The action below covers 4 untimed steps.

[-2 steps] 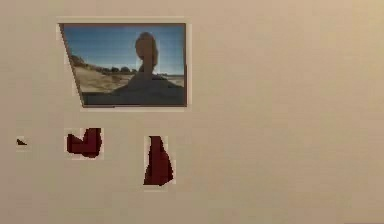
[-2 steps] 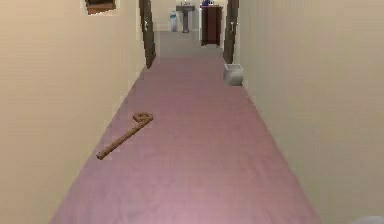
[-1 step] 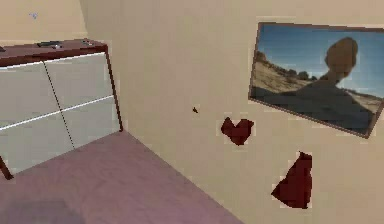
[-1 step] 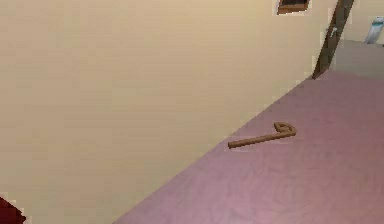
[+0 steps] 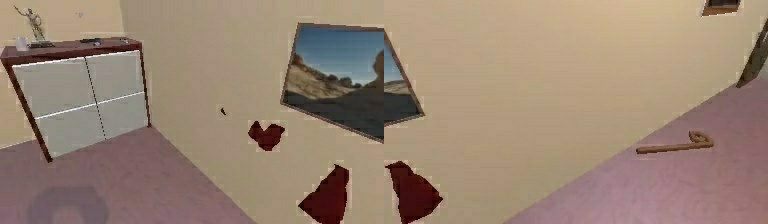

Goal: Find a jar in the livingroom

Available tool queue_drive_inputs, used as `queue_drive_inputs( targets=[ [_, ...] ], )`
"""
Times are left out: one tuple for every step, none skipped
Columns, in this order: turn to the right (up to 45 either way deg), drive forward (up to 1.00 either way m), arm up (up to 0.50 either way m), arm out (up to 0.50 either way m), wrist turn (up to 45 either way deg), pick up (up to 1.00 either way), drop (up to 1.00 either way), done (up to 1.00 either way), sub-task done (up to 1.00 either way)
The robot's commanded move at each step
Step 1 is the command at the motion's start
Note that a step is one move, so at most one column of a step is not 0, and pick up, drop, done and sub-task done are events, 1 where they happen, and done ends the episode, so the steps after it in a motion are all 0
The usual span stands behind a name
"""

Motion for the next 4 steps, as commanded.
queue_drive_inputs(
  targets=[
    [0.0,0.05,0.00,0.00,0.0,0.00,0.00,0.00,0.00],
    [30.0,0.00,0.00,0.00,0.0,0.00,0.00,0.00,0.00],
    [0.0,0.25,0.00,0.00,0.0,0.00,0.00,0.00,0.00],
    [45.0,0.00,0.00,0.00,0.0,0.00,0.00,0.00,0.00]
  ],
)
